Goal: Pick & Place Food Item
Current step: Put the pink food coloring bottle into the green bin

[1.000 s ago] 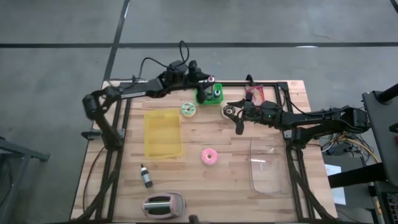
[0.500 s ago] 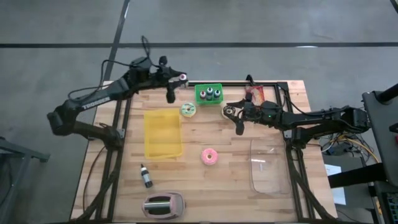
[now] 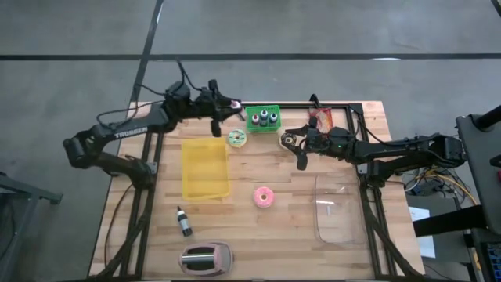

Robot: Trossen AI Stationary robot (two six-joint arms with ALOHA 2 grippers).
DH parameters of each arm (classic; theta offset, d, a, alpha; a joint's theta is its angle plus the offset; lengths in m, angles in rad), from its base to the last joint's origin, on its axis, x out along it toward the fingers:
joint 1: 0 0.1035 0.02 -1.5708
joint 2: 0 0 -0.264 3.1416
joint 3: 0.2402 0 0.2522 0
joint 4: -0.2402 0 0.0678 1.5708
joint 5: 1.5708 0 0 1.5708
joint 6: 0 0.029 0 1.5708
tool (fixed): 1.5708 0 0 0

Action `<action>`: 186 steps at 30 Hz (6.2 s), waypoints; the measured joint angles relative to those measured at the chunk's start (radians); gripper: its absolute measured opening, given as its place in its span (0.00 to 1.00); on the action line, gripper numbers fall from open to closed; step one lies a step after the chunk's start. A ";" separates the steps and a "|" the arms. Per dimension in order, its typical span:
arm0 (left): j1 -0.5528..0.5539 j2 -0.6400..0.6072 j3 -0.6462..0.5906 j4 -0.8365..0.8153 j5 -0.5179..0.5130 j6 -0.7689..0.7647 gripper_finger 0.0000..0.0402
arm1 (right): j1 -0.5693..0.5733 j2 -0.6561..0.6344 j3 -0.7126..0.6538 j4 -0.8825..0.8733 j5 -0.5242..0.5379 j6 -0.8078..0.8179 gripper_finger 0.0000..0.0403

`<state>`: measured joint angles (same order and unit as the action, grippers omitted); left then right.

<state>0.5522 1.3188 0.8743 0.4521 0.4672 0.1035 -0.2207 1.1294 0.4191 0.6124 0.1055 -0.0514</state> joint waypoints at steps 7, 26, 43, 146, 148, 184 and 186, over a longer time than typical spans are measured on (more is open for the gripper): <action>-0.125 0.178 0.054 0.122 -0.181 -0.026 0.28 | 0.000 0.000 0.000 0.000 0.000 -0.002 0.57; -0.190 0.570 0.246 0.312 -0.546 -0.072 0.28 | 0.000 0.000 0.000 0.000 0.001 -0.028 0.57; -0.185 0.661 0.251 0.358 -0.677 -0.135 0.28 | 0.000 0.000 0.000 -0.002 0.000 -0.031 0.57; -0.075 0.610 0.336 0.167 -0.669 0.109 0.28 | -0.442 0.942 1.908 -1.808 -0.313 -0.358 0.52; -0.074 0.610 0.336 0.168 -0.667 0.108 0.28 | -0.442 0.969 1.933 -1.814 -0.311 -0.359 0.52; -0.066 0.611 0.339 0.174 -0.639 0.102 0.28 | -0.444 0.998 1.915 -1.816 -0.317 -0.427 0.39; -0.066 0.611 0.339 0.174 -0.639 0.102 0.28 | -0.443 0.998 1.915 -1.816 -0.317 -0.430 0.36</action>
<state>0.4862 1.9293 1.2137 0.6262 -0.1719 0.2054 -0.6637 2.1273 2.3341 -1.2037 -0.2119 -0.4819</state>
